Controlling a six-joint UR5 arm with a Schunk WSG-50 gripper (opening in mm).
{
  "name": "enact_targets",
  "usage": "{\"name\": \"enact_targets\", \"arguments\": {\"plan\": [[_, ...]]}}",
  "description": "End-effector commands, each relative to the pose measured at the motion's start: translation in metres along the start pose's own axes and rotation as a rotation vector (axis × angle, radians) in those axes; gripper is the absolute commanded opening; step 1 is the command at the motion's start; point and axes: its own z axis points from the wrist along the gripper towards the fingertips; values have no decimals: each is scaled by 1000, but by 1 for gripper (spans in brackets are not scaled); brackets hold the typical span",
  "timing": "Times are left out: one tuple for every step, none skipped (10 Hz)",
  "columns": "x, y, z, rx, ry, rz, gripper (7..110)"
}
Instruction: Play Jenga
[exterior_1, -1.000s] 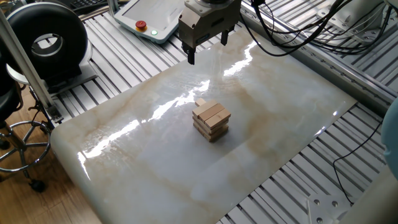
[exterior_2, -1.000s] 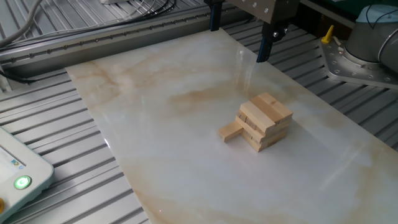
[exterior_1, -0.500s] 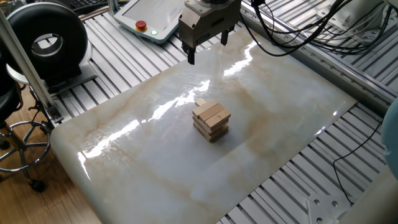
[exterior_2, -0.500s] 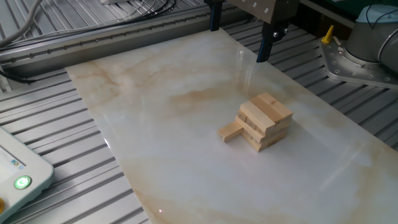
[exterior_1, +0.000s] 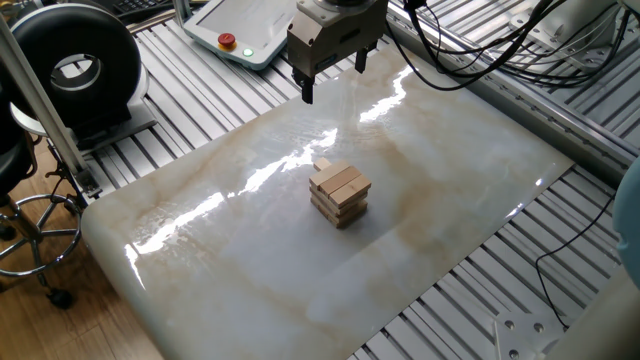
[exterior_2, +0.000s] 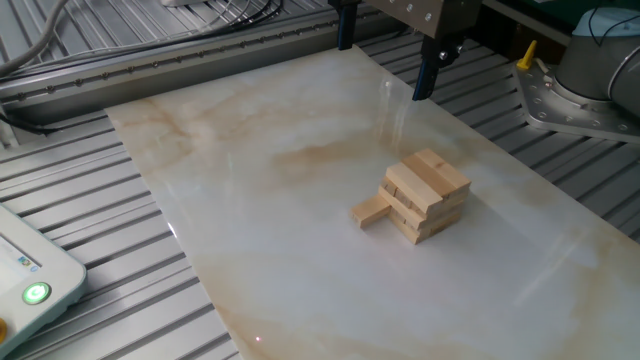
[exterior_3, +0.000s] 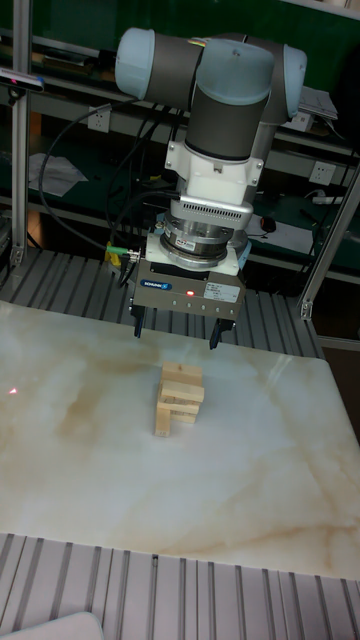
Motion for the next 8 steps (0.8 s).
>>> {"name": "enact_targets", "arguments": {"plan": [[10,32,-2,-119,45,114,109],[9,32,-2,-119,43,114,44],[9,32,-1,-119,43,114,44],[9,32,-1,-118,42,113,44],[9,32,-1,-118,42,113,44],[9,32,-1,-116,42,113,44],[9,31,-1,-113,41,113,44],[9,31,-1,-113,41,113,44]]}}
